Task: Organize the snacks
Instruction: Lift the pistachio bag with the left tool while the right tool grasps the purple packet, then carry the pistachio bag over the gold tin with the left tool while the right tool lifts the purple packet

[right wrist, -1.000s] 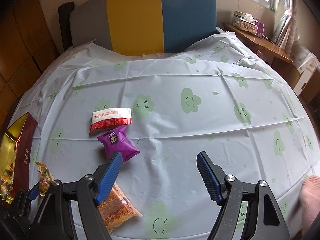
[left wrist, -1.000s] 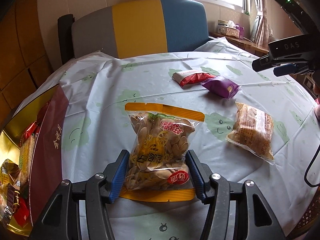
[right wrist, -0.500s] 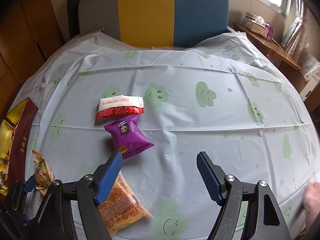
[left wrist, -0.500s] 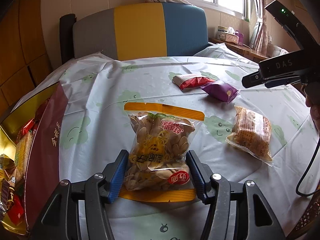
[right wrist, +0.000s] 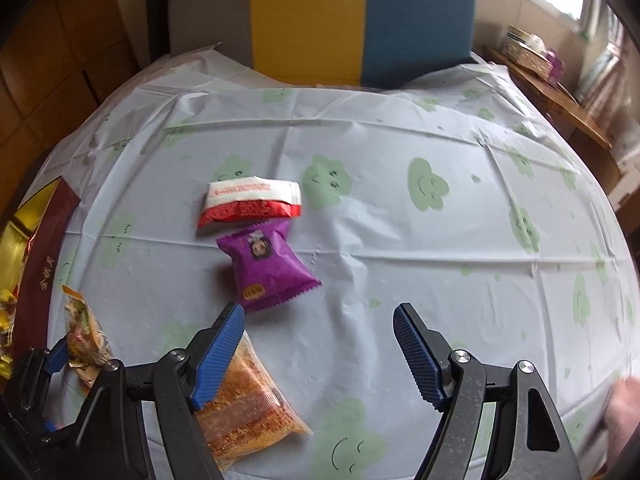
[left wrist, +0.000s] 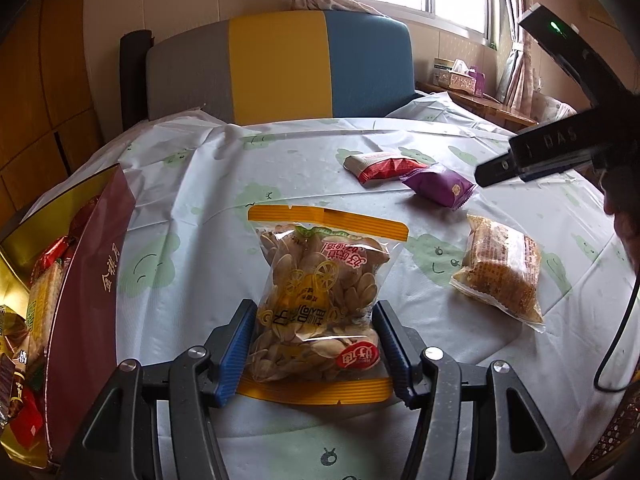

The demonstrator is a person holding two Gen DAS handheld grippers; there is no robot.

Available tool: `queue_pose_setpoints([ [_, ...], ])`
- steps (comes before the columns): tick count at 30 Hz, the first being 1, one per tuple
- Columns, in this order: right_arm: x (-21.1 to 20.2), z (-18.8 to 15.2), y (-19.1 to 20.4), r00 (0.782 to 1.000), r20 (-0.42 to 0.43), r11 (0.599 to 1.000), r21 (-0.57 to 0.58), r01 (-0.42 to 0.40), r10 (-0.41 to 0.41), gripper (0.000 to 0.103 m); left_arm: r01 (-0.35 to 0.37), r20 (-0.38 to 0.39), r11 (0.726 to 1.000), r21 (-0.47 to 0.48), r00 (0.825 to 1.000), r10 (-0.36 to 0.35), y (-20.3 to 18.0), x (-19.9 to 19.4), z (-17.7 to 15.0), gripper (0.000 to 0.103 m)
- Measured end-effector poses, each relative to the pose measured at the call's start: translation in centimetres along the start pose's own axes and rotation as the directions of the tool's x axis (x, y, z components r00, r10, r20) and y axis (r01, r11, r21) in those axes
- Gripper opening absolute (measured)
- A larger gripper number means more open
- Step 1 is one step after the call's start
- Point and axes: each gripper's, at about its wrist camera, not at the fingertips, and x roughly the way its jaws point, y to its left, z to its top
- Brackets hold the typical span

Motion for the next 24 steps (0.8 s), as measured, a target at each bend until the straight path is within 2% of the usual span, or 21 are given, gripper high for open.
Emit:
queue_pose_setpoints([
  [2, 0.5, 0.9, 0.9, 1.0, -0.024, 0.997, -0.067, -0.022, 0.02, 0.086, -0.002, 0.002, 1.0, 0.002, 1.0, 0.002, -0.1, 0.0, 0.0, 0.06],
  [5, 1.4, 2.2, 2.2, 1.0, -0.028, 0.988, -0.155, 0.008, -0.012, 0.087, -0.001, 0.004, 1.0, 0.002, 1.0, 0.001, -0.1, 0.0, 0.0, 0.06],
  [12, 5.1, 4.2, 3.9, 0.995, -0.098, 0.97, -0.243, 0.007, -0.032, 0.09, -0.001, 0.006, 1.0, 0.002, 1.0, 0.001, -0.1, 0.0, 0.0, 0.061],
  [13, 5.6, 4.0, 4.0, 0.993, -0.117, 0.968, -0.25, -0.001, -0.029, 0.079, -0.001, 0.007, 1.0, 0.003, 1.0, 0.001, -0.1, 0.0, -0.1, 0.061],
  [14, 6.2, 3.8, 4.2, 0.99, -0.137, 0.966, -0.257, 0.0, -0.036, 0.038, -0.001, 0.008, 1.0, 0.003, 1.0, 0.001, -0.1, -0.1, 0.0, 0.061],
  [16, 6.0, 3.4, 4.4, 0.993, -0.105, 0.966, -0.257, 0.026, -0.055, 0.039, -0.001, 0.01, 1.0, 0.003, 1.0, 0.001, -0.1, -0.1, 0.0, 0.061],
  [20, 5.1, 2.5, 5.4, 0.996, -0.079, 0.969, -0.246, 0.013, -0.034, 0.038, -0.004, 0.014, 1.0, 0.006, 1.0, 0.004, -0.2, -0.1, -0.1, 0.061],
  [24, 3.5, 1.6, 7.1, 0.996, -0.068, 0.972, -0.225, -0.072, 0.058, 0.038, -0.001, 0.013, 1.0, 0.005, 1.0, 0.001, -0.1, -0.2, -0.1, 0.06],
])
